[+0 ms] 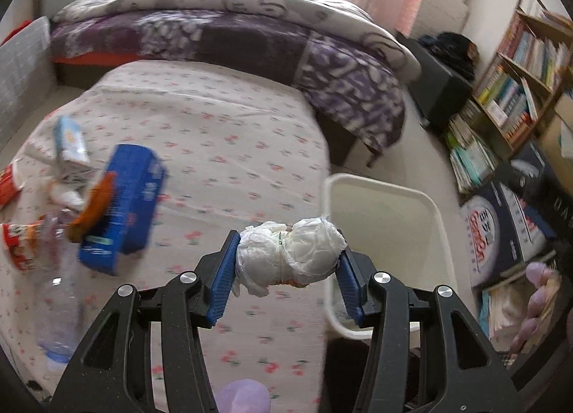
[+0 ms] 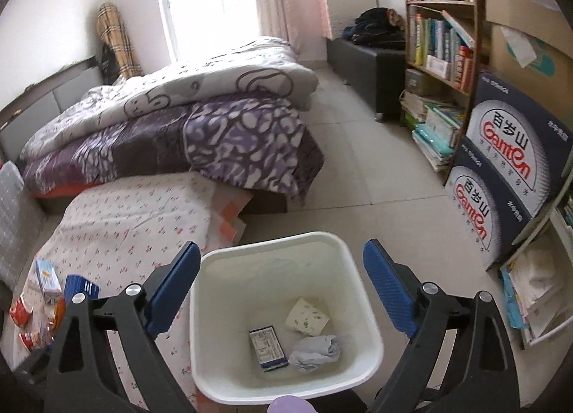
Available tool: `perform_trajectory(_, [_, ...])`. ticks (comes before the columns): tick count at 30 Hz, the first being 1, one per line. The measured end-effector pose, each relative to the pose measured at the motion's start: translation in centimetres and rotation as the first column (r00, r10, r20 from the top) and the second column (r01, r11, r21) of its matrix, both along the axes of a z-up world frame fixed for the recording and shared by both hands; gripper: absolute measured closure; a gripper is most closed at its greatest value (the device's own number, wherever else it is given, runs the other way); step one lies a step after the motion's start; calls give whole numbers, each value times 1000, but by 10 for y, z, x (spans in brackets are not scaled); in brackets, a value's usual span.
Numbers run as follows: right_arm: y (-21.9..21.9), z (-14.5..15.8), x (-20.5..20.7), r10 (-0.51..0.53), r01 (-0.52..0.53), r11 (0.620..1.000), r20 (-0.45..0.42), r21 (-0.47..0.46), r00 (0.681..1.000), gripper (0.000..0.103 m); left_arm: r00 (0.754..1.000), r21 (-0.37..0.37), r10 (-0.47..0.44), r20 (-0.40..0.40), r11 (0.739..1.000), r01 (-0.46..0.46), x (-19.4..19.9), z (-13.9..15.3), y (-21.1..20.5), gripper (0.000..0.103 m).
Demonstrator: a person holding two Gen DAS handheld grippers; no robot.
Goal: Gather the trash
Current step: 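Drop the tissues and biscuit wrapper into the white bin with both tools, then grasp the blue tissue box with the right tool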
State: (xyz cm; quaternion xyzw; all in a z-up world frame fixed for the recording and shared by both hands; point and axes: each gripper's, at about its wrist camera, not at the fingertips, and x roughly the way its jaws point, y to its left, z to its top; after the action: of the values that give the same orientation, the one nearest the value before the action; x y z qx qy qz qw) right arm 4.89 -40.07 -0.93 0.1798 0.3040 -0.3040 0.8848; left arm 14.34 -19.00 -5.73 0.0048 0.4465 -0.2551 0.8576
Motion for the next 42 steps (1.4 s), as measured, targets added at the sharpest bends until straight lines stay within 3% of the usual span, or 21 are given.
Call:
perform_trajectory(15, [-49, 11, -27, -119, 112, 989, 67, 97, 991, 12, 973, 54, -229, -6, 972, 229, -26, 0, -95, 51])
perform_trajectory(17, [-51, 12, -29, -129, 121, 987, 77, 105, 989, 12, 966, 54, -258, -14, 965, 259, -26, 4, -107, 46])
perform_trajectory(19, [-53, 14, -30, -137, 127, 986, 83, 110, 987, 12, 960, 56, -279, -20, 959, 279, -26, 9, -115, 24])
perform_trajectory(23, [-52, 15, -27, -143, 132, 984, 90, 118, 986, 11, 950, 94, -312, 22, 947, 308, -26, 19, -118, 16])
perform_trajectory(27, [-45, 13, -20, -131, 121, 986, 83, 115, 988, 11, 955, 142, -293, 50, 948, 284, -20, 11, -103, 15])
perform_trajectory(33, [-27, 10, -3, -88, 81, 991, 60, 108, 994, 11, 978, 228, -205, 18, 954, 196, 2, -12, -63, 15])
perform_trajectory(38, [-1, 4, 18, -18, 14, 994, 32, 111, 999, 11, 994, 246, -106, 1, 964, 102, 34, -5, -19, 15])
perform_trajectory(42, [20, 0, 33, 44, -45, 994, 7, 103, 999, 11, 998, 283, -1, -60, 959, 17, 64, -15, 22, 15])
